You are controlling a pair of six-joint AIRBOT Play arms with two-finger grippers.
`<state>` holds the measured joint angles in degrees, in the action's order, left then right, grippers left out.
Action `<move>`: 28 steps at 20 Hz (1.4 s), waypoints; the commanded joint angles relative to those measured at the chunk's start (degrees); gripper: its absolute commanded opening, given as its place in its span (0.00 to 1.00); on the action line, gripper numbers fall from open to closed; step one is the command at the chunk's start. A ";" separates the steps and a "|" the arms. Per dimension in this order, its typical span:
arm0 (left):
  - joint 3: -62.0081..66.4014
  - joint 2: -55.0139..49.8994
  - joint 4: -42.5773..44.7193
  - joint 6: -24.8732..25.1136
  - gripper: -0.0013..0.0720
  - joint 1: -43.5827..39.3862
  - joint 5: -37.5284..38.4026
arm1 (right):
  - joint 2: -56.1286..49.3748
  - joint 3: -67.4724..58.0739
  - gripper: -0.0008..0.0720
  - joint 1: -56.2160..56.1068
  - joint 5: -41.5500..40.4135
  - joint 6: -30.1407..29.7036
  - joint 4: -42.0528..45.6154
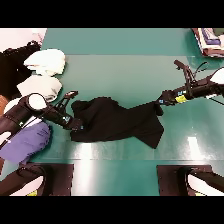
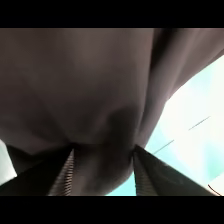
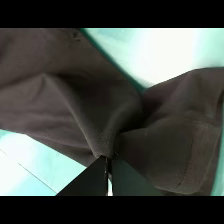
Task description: Fold the shirts.
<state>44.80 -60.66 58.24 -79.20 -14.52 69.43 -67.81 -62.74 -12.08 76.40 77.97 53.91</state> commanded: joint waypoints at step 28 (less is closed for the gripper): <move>26.73 -16.17 -4.20 1.20 0.05 17.44 -5.97 | 4.92 -11.21 0.03 3.17 -1.09 -0.02 1.70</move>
<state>66.22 -82.21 54.13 -77.95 1.52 63.22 -62.94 -67.70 -10.63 74.08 77.95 54.85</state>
